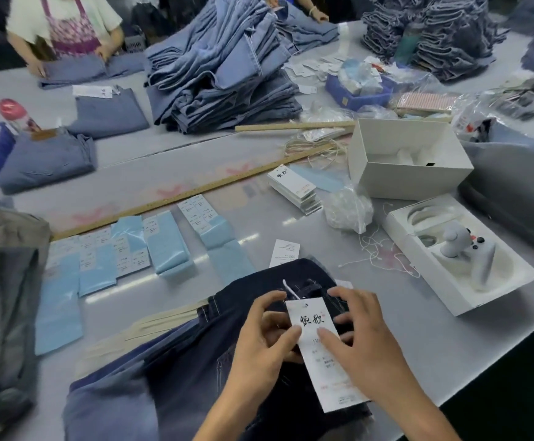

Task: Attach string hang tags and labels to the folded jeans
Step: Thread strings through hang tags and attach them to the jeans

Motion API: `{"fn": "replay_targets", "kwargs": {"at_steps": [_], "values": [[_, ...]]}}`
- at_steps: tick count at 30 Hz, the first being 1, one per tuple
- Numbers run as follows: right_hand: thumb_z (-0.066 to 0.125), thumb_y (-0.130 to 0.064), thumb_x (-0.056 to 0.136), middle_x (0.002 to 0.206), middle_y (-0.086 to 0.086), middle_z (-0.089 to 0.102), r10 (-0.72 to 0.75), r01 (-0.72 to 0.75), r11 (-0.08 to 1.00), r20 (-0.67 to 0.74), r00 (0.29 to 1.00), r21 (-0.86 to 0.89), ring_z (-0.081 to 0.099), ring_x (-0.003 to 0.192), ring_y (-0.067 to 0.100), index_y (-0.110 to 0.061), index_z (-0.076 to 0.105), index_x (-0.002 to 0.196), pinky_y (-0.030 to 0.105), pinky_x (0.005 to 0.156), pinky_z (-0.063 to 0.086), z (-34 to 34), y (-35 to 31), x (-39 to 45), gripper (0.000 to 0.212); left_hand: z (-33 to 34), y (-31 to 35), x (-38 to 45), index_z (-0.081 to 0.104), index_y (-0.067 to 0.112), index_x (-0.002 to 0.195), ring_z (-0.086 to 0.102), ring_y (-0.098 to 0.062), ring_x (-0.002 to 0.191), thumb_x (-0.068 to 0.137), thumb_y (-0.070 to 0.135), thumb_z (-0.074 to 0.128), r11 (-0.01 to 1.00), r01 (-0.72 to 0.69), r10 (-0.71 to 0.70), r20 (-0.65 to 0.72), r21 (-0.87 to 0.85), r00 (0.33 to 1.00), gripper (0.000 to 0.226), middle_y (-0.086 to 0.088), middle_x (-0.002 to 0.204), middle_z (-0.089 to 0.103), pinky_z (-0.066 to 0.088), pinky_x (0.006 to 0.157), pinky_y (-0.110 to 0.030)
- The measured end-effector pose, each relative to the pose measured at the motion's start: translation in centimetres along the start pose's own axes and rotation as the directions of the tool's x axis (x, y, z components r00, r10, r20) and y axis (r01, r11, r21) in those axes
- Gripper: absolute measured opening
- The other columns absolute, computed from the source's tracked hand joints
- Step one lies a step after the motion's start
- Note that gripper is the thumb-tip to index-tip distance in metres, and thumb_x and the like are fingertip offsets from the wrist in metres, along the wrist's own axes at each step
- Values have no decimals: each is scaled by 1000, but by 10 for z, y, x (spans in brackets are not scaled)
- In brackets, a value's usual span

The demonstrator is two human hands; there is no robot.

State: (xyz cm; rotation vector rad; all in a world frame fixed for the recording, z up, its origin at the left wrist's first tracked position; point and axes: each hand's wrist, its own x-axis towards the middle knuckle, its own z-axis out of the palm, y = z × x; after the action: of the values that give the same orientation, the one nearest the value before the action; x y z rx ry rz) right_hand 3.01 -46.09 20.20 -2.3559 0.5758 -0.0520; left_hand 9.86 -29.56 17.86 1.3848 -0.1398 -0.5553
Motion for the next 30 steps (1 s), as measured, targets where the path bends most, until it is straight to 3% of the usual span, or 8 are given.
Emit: {"fn": "replay_targets", "kwargs": {"at_steps": [3,8,11,15,20,23,26,30], "values": [[73,-34,89,121,-21,30,-87,79,992,-80,993,-96,56,99,1,-40,48,132,7,69,47,11,-8,-2,50,-17,-23,-17,71,30,113,67,-21,71,90,1,71,998,-54,57,-169,23,984,37,-4,83,67,56,54,-33],[82,-10,79,112,0,55,-349,313,932,-214,912,-183,53,103,20,-15,71,105,28,85,50,45,-39,-3,29,-89,-76,-56,76,37,93,56,-8,66,91,-4,68,904,88,152,-507,418,848,41,5,83,65,47,60,-18],[81,-12,80,115,0,58,-486,475,873,-114,867,-107,57,106,20,-16,72,105,32,90,54,78,-66,-8,27,-138,-91,-79,72,38,89,62,-7,76,87,-11,68,892,220,107,-658,395,746,49,-3,92,67,51,70,-17],[70,-22,91,125,-4,56,-541,542,840,89,836,11,52,116,17,-20,68,117,33,101,48,133,-99,-10,26,-187,-91,-103,69,31,97,66,-22,91,86,-7,71,836,297,150,-713,461,685,40,-2,99,69,55,87,-47],[56,-29,99,135,-8,51,-579,597,801,306,756,41,45,127,14,-23,60,130,26,108,39,201,-126,-4,32,-224,-75,-122,68,26,109,61,-28,111,84,2,72,742,405,197,-751,534,630,35,0,117,65,48,100,-44],[64,-24,94,133,-4,56,-578,642,764,375,725,-62,51,124,21,-24,68,122,35,101,45,224,-122,-11,28,-236,-85,-139,34,19,157,37,-28,143,100,37,56,481,590,47,-691,648,721,63,-5,161,29,34,114,-37],[77,-13,84,119,-2,64,-574,611,791,302,761,-35,59,110,24,-20,74,106,41,88,53,233,-112,-13,24,-234,-108,-156,-26,28,152,12,-15,154,103,58,33,440,597,-150,-600,671,786,83,9,166,-22,18,121,-28],[86,1,69,108,3,68,-533,553,831,198,822,-57,65,96,31,-15,76,100,45,74,56,249,-128,-13,37,-244,-119,-156,-22,41,154,23,-11,149,93,75,24,379,572,-98,-584,727,806,84,14,166,-15,22,118,-26]]}}
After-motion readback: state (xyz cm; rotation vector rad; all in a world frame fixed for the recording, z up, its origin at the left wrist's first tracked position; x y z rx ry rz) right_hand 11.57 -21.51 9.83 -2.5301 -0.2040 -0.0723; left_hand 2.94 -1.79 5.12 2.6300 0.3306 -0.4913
